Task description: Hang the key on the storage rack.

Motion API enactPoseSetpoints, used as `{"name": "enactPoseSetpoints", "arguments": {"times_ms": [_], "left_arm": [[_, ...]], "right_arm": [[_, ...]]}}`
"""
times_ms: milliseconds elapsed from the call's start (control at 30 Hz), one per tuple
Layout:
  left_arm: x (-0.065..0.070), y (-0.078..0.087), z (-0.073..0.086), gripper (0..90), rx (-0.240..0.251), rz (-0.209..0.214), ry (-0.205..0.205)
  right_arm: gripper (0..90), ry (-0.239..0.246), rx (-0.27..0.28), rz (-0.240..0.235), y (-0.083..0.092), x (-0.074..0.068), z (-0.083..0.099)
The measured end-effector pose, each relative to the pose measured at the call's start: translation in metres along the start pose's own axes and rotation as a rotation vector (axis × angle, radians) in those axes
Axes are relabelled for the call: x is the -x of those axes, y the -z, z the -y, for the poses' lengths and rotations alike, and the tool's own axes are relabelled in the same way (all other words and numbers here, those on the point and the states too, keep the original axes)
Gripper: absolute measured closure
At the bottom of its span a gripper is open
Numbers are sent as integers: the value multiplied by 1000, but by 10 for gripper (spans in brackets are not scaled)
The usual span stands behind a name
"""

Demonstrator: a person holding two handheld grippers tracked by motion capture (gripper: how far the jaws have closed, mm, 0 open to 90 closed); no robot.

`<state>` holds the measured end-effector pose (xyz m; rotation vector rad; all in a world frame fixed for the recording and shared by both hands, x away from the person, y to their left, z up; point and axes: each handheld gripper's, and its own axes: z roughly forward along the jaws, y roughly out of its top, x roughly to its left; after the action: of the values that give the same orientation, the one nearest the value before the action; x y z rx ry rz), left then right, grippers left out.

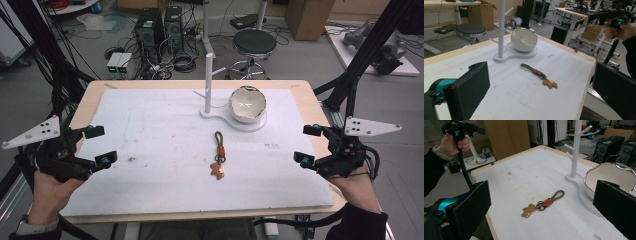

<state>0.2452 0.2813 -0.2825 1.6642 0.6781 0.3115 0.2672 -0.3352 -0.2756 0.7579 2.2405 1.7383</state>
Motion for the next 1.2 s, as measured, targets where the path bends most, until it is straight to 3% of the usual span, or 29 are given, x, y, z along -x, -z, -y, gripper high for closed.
{"name": "enactPoseSetpoints", "arguments": {"times_ms": [100, 433, 600, 633, 700, 967, 1200], "left_arm": [[-1, 0, 1, 17, 3, 0, 3], [-3, 2, 2, 17, 8, -3, 13], [-3, 3, 5, 17, 12, -6, 18], [-3, 4, 5, 17, 10, -7, 16], [0, 7, 7, 17, 11, -16, 18], [7, 14, 12, 17, 8, -40, 9], [9, 16, 14, 17, 6, -50, 5]], "right_arm": [[7, -11, 23, 18, 1, 1, 0], [7, 2, 5, 13, -7, 0, -3], [7, 36, -3, 27, -18, -2, -12], [7, 66, 1, 20, -26, -3, -15], [7, 80, -12, 0, -38, -2, -17], [7, 66, -179, -11, -106, 13, -21], [7, 69, -222, -6, -155, 20, -28]]}}
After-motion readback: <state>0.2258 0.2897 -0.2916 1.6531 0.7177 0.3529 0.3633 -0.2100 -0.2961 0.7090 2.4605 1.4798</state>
